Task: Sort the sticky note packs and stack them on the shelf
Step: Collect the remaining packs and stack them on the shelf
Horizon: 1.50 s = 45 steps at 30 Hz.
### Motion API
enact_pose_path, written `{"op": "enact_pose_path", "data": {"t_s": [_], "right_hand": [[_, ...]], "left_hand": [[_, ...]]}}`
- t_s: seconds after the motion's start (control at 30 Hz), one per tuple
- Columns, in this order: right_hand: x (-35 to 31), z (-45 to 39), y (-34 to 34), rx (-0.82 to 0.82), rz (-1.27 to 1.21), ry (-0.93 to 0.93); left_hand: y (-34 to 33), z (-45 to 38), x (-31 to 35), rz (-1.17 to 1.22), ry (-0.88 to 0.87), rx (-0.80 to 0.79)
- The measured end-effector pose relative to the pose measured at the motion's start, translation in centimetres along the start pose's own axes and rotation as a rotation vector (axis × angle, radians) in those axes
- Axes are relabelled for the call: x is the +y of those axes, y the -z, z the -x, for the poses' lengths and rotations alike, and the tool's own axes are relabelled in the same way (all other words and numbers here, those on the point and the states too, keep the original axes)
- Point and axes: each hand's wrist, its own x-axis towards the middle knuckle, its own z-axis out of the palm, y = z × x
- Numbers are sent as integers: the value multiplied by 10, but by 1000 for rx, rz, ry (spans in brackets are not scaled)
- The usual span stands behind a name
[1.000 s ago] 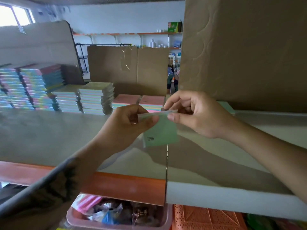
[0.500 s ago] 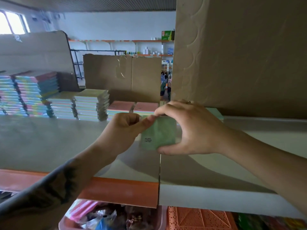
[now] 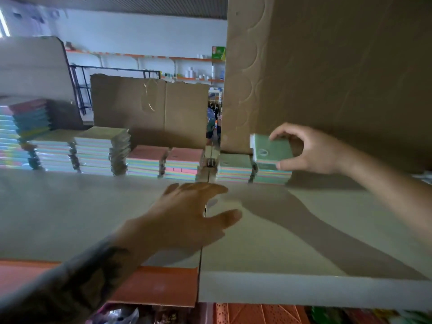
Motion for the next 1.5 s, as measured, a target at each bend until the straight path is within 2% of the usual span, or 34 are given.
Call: {"op": "enact_pose_path", "data": {"t_s": [0.07, 0.17, 0.4, 0.8, 1.07, 1.17, 1.27, 1.37, 1.5], "right_hand": [[23, -7, 1, -20, -10, -85], [42, -13, -9, -44, -50, -153], [60, -12, -29, -54, -232, -183], [48, -5, -28, -113, -84, -168], [23, 54, -12, 37, -72, -243], [24, 92, -4, 50, -34, -285], [30, 132, 12, -16, 66, -321], [50, 171, 32, -26, 123, -361], [94, 218, 69, 1, 220, -325]], "left_hand": [[-6, 5, -1, -101, -29, -102], [-9, 9, -1, -110, 4, -172], [-12, 8, -3, -131, 4, -137], [-10, 10, 0, -107, -4, -143], [0, 3, 13, -121, -87, -125], [0, -10, 36, -132, -105, -97], [-5, -20, 78, -86, -129, -114], [-17, -31, 129, -86, -166, -146], [-38, -53, 204, -79, -174, -161]]}}
